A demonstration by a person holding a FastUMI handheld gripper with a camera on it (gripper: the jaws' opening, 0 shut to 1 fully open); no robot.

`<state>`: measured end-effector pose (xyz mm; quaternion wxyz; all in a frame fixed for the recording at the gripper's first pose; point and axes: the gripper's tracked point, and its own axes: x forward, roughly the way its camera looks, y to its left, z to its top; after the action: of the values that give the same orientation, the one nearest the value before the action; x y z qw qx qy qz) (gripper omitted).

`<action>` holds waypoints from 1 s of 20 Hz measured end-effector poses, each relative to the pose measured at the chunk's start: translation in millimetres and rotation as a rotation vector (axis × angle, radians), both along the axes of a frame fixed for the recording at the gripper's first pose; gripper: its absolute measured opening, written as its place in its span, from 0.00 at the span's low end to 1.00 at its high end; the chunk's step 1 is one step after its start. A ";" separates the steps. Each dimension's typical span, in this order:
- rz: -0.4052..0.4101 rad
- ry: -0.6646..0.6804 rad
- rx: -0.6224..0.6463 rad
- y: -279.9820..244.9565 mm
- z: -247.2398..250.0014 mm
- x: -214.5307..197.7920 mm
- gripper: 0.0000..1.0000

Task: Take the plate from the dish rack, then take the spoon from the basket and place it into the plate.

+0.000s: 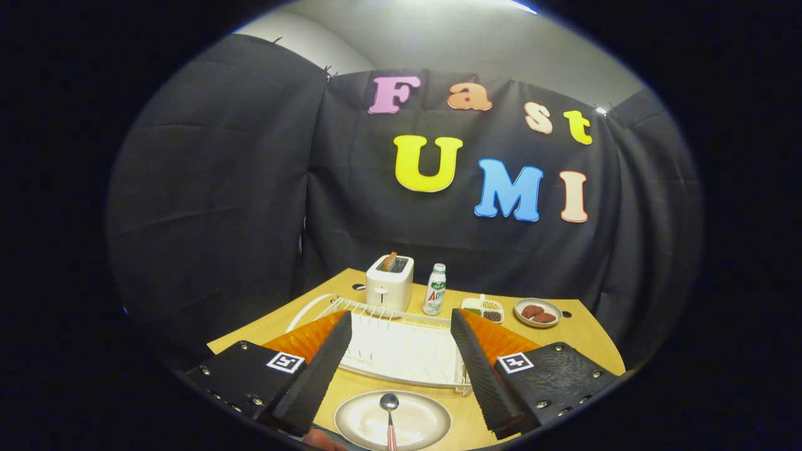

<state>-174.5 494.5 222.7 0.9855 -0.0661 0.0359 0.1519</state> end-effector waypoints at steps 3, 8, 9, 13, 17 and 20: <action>-0.017 -0.073 0.037 -10.2 37.6 13.1 0.97; -0.003 -0.182 0.113 -32.1 86.8 38.9 0.96; -0.006 -0.199 0.132 -41.2 93.2 45.9 0.96; -0.084 -0.277 0.157 -102.9 113.6 80.1 0.96; -0.217 -0.348 0.170 -191.1 120.8 110.2 0.96; -0.296 -0.401 0.187 -259.6 121.5 124.7 0.96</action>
<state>-49.8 234.9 344.2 0.9863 0.0023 -0.1650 -0.0072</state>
